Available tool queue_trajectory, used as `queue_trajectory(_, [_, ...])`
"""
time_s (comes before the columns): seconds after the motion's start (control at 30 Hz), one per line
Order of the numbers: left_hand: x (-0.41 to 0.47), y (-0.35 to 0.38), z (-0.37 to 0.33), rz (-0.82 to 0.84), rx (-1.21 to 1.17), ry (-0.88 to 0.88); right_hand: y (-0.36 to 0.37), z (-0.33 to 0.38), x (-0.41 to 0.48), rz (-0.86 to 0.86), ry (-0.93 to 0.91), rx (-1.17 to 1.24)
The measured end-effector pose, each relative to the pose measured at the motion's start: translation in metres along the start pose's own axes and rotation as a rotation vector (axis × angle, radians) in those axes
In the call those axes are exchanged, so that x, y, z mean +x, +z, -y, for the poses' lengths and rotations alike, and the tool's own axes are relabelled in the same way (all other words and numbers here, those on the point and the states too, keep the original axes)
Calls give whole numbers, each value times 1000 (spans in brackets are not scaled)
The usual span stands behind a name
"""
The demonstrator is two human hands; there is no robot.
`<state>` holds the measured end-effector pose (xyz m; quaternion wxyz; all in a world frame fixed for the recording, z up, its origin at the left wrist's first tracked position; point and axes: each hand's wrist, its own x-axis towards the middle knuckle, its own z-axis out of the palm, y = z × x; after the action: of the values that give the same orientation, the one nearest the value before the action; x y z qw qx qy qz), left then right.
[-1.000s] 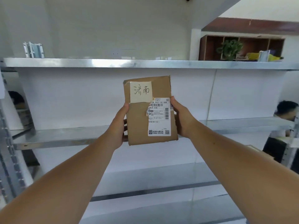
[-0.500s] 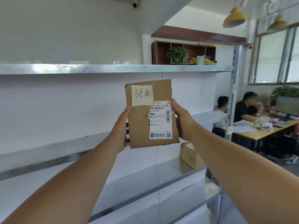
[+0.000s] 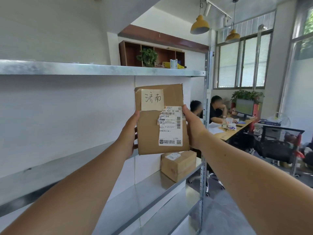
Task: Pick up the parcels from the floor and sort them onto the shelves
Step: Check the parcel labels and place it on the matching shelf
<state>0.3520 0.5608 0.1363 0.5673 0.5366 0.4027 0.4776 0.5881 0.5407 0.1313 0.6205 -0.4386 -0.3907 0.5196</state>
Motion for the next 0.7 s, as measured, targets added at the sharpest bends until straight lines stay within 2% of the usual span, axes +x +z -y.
queue_trajectory(0.27, [50,9,10,91,33,-7,-14,-8,29,-69,-20,22])
queue_trajectory(0.7, [110,47,40,119,30,-58,-64,-17,71,-138,40,49])
